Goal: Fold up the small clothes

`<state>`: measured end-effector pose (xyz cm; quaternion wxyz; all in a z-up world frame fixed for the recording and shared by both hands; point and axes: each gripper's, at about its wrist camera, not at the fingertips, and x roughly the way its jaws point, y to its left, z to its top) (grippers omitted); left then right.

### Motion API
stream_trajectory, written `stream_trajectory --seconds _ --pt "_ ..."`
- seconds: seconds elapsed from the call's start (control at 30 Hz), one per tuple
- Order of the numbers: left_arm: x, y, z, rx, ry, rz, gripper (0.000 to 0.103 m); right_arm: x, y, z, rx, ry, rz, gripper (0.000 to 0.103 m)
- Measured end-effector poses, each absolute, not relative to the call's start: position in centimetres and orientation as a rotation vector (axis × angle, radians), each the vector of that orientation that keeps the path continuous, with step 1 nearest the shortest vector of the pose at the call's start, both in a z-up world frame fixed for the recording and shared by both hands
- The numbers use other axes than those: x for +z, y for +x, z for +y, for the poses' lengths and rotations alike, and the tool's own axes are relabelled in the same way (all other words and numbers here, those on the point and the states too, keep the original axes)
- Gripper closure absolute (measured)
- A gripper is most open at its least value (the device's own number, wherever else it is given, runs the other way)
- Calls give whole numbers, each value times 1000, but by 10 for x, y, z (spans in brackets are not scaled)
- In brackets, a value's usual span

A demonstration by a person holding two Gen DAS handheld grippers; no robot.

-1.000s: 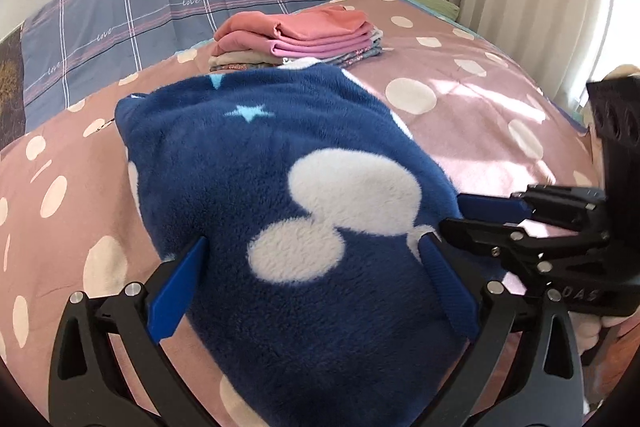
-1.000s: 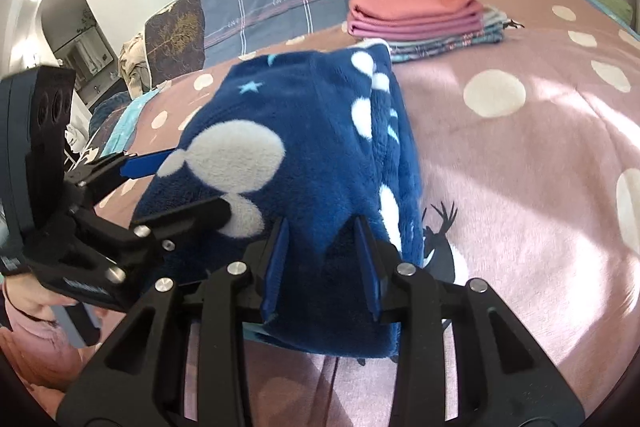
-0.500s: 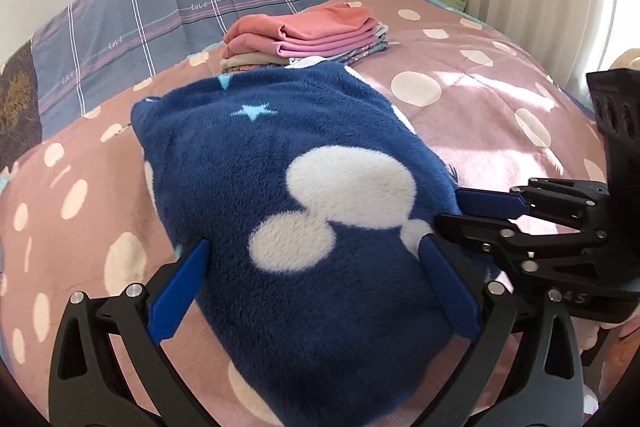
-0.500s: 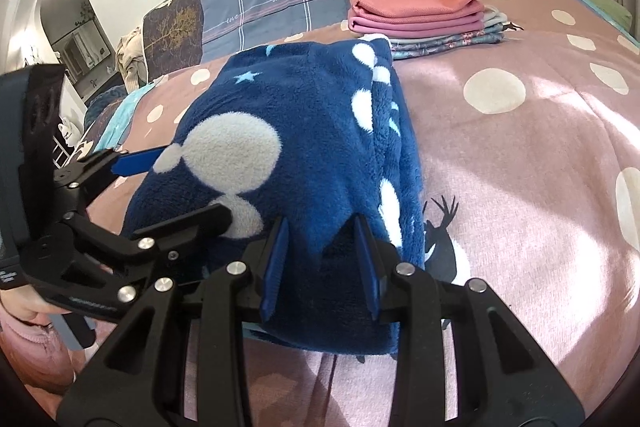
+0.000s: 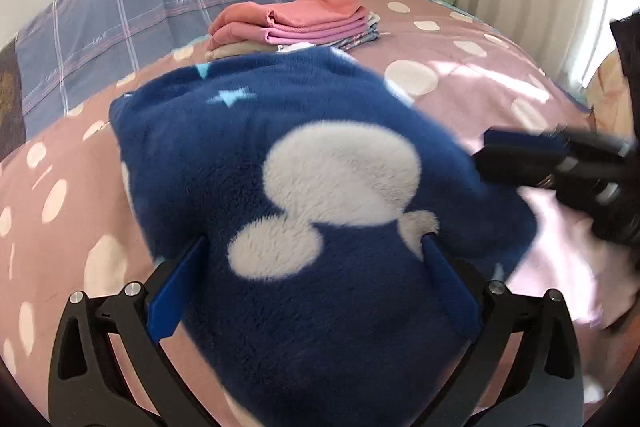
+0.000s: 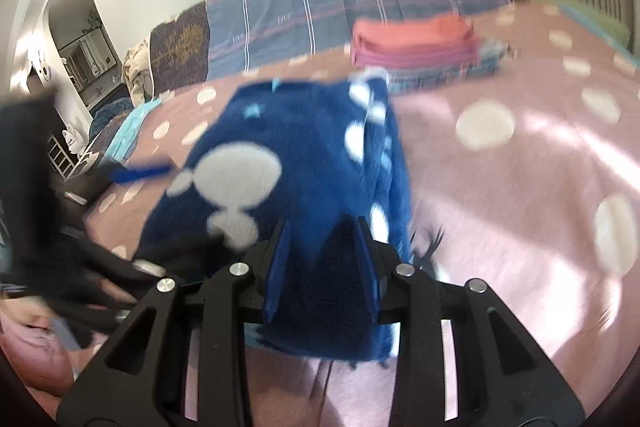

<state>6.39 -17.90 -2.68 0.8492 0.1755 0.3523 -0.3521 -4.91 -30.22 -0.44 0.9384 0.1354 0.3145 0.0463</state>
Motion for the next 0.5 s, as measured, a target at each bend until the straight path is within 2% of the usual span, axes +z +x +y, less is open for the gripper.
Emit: stream_trajectory --seconds 0.13,0.2,0.3,0.4,0.43,0.5 --pt "-24 54 -180 -750 422 736 1 -37 -31 -304 90 262 759 68" --pt "-11 57 -176 -761 385 761 1 -44 -32 -311 104 312 759 68" --pt "30 71 -160 -766 256 690 1 -15 -37 -317 87 319 721 70" --pt "47 95 -157 -710 238 620 1 23 -33 -309 97 235 620 70" --pt "41 112 -159 -713 219 649 1 33 -24 -302 113 204 598 71" --pt "3 148 -166 -712 191 817 1 34 -3 -290 157 176 595 76"
